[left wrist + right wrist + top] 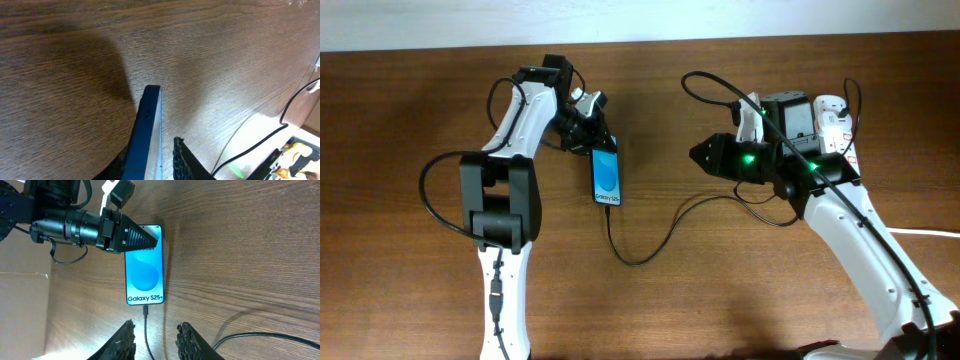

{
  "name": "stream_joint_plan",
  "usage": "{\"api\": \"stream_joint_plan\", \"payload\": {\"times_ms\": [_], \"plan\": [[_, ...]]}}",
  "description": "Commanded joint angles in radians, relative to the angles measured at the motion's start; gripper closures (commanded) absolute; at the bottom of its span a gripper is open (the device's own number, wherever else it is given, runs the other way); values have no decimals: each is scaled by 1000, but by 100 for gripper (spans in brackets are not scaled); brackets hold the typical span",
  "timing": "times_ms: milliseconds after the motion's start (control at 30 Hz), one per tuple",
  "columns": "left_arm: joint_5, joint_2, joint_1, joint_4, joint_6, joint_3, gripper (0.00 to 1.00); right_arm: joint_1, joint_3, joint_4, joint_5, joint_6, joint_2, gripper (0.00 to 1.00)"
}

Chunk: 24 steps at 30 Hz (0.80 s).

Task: Plug charger to phone and switch on socket
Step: 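Lower the charging phone flat onto the table with the left gripper and release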

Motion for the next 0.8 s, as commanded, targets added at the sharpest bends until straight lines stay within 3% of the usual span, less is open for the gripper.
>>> {"api": "stream_joint_plan", "payload": {"times_ms": [0,167,367,767], "plan": [[-18,14,5,-5,8,8,72,-4,14,-6,9,-15,0,69],[-44,14,5,-8,8,8,54,-4,14,-6,10,-15,0,69],[-45,14,5,-22,8,8,54,-4,14,-7,9,-15,0,69],[-356,14,5,-100,-24,65,56,-4,14,-7,10,-15,0,69]]}}
